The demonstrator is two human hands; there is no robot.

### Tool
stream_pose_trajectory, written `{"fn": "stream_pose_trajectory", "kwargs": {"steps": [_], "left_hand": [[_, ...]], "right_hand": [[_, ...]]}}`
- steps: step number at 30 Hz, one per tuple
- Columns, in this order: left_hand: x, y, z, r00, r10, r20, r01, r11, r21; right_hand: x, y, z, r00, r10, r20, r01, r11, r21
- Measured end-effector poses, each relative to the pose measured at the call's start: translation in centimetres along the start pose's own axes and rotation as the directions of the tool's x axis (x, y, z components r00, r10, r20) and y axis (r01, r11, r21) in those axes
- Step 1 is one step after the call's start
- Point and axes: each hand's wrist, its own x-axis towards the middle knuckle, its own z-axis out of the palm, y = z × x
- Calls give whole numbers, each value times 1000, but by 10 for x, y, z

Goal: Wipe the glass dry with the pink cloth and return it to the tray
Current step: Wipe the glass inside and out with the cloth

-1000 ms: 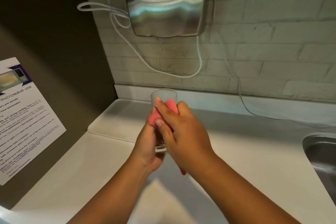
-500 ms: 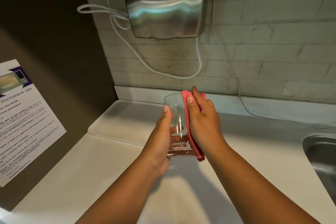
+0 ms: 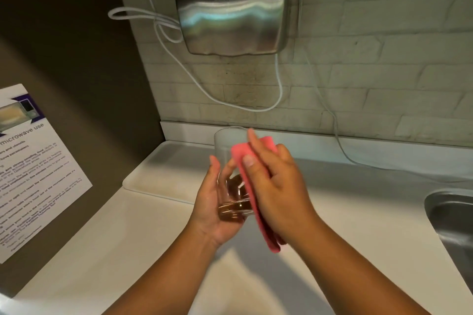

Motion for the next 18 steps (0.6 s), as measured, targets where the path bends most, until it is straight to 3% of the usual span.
{"fn": "stream_pose_trajectory", "kwargs": {"steps": [3,5,7,9,14,18], "left_hand": [[2,0,-4,1000,0,-3,0,1000,27],[2,-3,-3,1000,2,-21,-1,997,80],[2,-7,-3,999,20,-43,-13,989,148],[0,-11,-2,996,50,-71,-35,978,206],[-8,-15,2,999,48,8,-48,977,207],[-9,-8,0,995,92,41,-99,969,228]], "right_hand": [[-16,-14,14,973,-161,163,219,864,-453],[-18,-18,19,954,-254,161,299,758,-579],[-11,-17,21,954,-243,175,299,735,-609],[1,-12,17,969,-170,180,244,785,-570],[49,8,4,999,-8,-34,-3,949,-315],[54,17,9,991,124,-51,-127,990,-66]]}}
